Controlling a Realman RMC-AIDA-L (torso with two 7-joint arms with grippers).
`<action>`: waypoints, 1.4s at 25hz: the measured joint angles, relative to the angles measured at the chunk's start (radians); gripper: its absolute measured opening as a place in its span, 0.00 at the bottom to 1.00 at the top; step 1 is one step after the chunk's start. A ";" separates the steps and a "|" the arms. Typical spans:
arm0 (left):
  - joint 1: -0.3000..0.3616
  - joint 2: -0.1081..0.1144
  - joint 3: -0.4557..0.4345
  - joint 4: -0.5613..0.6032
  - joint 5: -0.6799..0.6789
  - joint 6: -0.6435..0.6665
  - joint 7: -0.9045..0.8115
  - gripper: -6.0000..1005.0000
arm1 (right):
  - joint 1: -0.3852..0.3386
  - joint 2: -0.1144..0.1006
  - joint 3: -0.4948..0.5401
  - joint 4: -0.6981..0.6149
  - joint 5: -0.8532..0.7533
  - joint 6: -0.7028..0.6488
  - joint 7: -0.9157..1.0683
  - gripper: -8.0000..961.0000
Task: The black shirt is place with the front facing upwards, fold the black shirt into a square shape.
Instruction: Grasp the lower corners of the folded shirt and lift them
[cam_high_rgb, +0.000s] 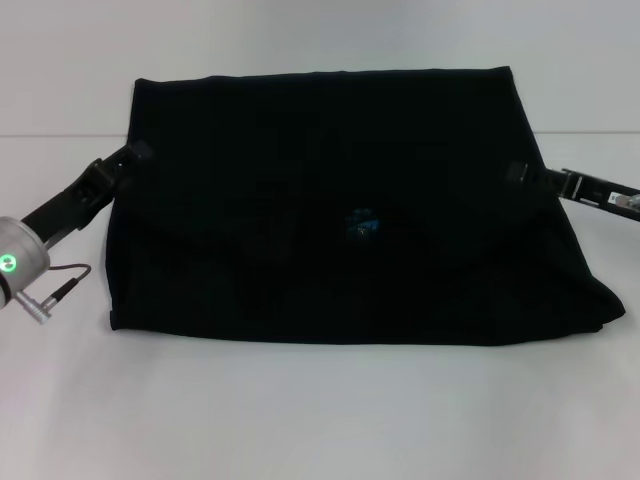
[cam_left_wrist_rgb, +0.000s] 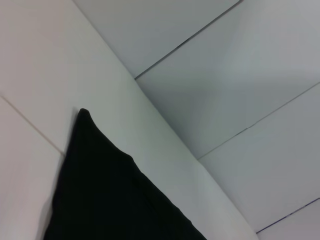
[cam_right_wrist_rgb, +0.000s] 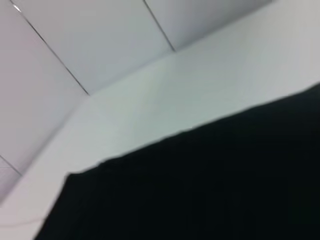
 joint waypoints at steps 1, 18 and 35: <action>0.003 0.002 0.001 0.000 0.000 0.009 -0.001 0.44 | -0.007 -0.003 0.000 -0.001 0.017 -0.013 -0.008 0.68; 0.108 0.168 0.301 0.054 0.050 0.319 -0.337 0.91 | -0.143 0.003 0.114 -0.010 0.144 -0.401 -0.528 0.98; 0.068 0.196 0.356 0.171 0.414 0.314 -0.556 0.91 | -0.192 0.048 0.098 0.062 -0.145 -0.586 -0.951 0.98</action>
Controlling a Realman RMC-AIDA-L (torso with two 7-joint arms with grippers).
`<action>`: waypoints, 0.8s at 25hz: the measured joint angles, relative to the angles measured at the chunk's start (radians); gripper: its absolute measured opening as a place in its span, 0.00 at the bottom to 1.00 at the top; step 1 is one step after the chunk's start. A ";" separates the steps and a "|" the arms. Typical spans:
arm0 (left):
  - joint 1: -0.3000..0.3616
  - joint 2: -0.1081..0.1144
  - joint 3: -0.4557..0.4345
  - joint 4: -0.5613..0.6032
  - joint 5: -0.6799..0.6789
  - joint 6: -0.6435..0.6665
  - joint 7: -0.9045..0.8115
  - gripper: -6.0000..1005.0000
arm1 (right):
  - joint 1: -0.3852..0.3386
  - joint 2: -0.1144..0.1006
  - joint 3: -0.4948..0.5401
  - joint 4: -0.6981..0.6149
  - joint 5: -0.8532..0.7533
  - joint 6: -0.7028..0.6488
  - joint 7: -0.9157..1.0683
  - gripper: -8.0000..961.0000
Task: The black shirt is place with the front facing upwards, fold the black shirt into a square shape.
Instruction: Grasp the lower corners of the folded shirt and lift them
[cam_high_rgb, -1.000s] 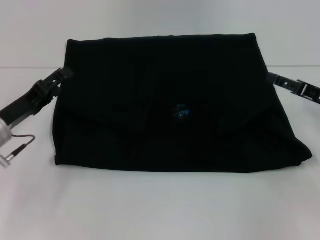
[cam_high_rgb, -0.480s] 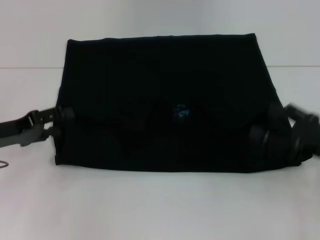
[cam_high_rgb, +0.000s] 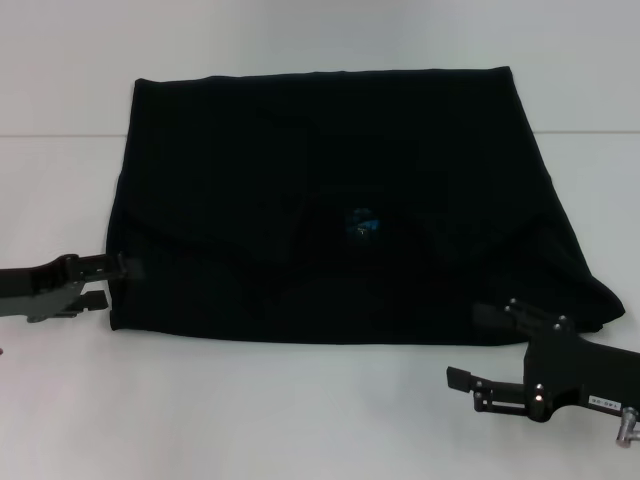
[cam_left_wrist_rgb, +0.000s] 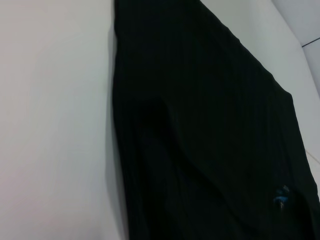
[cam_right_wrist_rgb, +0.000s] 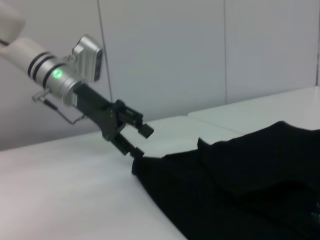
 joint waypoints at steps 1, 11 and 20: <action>0.000 0.000 0.001 0.001 0.001 0.002 -0.002 0.91 | 0.002 0.000 -0.006 0.000 -0.001 0.005 -0.002 0.98; -0.012 -0.019 0.013 -0.005 0.003 -0.035 0.010 0.91 | 0.021 0.000 -0.020 0.027 0.000 0.037 -0.001 0.98; -0.021 -0.033 0.039 -0.015 0.004 -0.072 0.010 0.91 | 0.026 0.001 -0.020 0.029 0.000 0.035 0.001 0.98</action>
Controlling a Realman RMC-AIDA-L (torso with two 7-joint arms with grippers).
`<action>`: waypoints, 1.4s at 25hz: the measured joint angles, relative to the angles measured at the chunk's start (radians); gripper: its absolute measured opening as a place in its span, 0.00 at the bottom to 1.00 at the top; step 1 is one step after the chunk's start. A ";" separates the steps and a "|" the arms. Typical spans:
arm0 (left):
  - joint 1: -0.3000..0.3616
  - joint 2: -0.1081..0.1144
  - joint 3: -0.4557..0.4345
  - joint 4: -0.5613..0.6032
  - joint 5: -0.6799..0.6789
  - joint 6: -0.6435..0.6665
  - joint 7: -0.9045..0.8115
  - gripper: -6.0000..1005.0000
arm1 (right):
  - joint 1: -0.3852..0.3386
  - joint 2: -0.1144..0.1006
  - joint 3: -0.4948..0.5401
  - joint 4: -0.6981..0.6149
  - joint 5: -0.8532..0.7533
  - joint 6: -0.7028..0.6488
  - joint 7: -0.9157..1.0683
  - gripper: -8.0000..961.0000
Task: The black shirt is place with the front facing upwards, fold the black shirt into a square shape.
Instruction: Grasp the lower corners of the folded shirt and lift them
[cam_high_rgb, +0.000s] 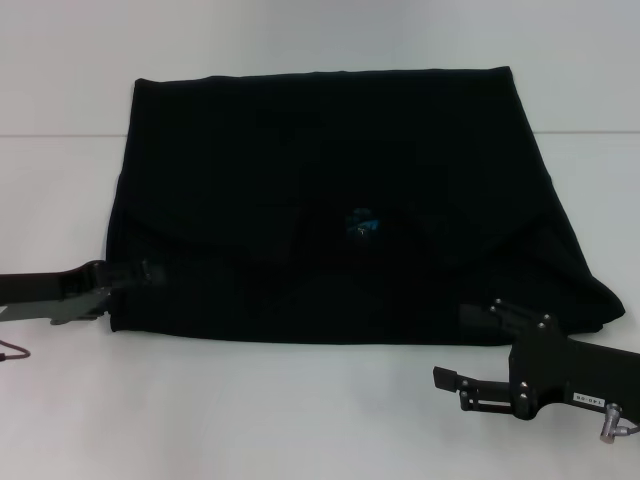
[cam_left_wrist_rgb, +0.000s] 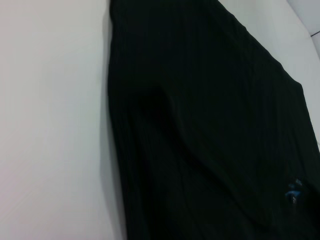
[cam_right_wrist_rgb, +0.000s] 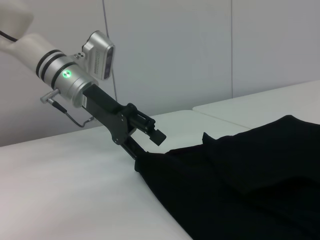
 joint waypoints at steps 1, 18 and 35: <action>-0.001 -0.001 0.000 0.000 0.000 0.002 0.000 0.91 | 0.000 0.000 0.000 0.000 0.000 0.000 0.000 0.98; -0.017 -0.003 0.049 0.010 0.002 0.003 0.000 0.77 | 0.009 0.000 0.007 0.000 0.004 -0.001 0.006 0.98; -0.022 -0.002 0.102 0.011 0.002 -0.018 0.001 0.31 | 0.012 -0.002 0.007 -0.004 0.005 -0.012 0.034 0.97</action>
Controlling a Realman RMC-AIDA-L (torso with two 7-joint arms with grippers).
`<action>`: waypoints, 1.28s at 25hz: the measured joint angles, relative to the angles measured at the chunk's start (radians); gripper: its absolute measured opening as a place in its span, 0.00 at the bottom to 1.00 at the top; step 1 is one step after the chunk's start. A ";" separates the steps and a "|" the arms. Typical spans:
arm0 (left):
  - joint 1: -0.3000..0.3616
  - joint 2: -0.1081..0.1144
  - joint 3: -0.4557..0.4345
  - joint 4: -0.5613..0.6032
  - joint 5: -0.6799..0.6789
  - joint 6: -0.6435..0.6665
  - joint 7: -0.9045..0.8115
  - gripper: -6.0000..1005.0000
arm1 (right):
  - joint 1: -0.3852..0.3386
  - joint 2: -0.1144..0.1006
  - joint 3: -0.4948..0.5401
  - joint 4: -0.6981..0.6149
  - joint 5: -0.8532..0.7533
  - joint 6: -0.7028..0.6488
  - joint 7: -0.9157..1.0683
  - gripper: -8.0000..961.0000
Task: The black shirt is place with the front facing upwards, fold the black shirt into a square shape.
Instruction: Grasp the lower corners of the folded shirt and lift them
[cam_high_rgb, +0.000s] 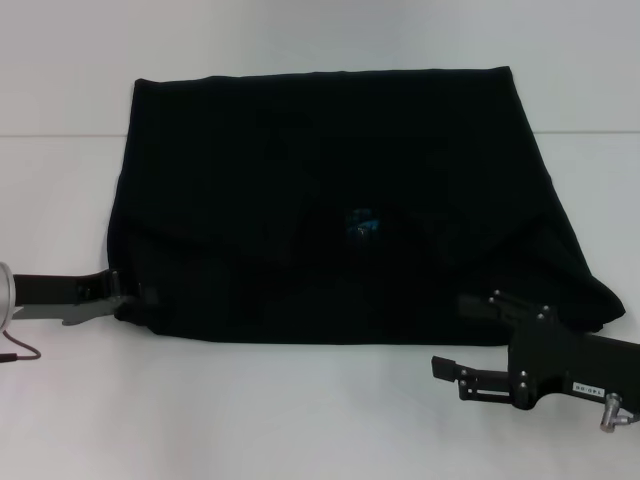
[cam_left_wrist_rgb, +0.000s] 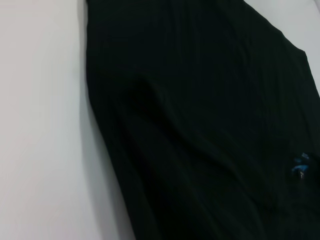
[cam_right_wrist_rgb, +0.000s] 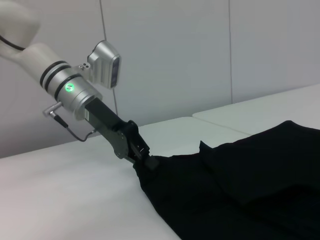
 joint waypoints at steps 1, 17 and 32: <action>0.000 0.000 0.001 0.000 0.000 -0.001 0.000 0.27 | 0.001 -0.001 0.000 -0.002 0.000 -0.001 0.012 0.97; -0.001 0.013 -0.007 0.000 -0.001 0.005 0.033 0.05 | 0.118 -0.195 -0.008 -0.423 -0.294 -0.102 1.468 0.96; 0.003 0.020 -0.008 0.000 0.000 0.007 0.040 0.05 | 0.271 -0.197 -0.042 -0.283 -0.656 0.076 1.576 0.89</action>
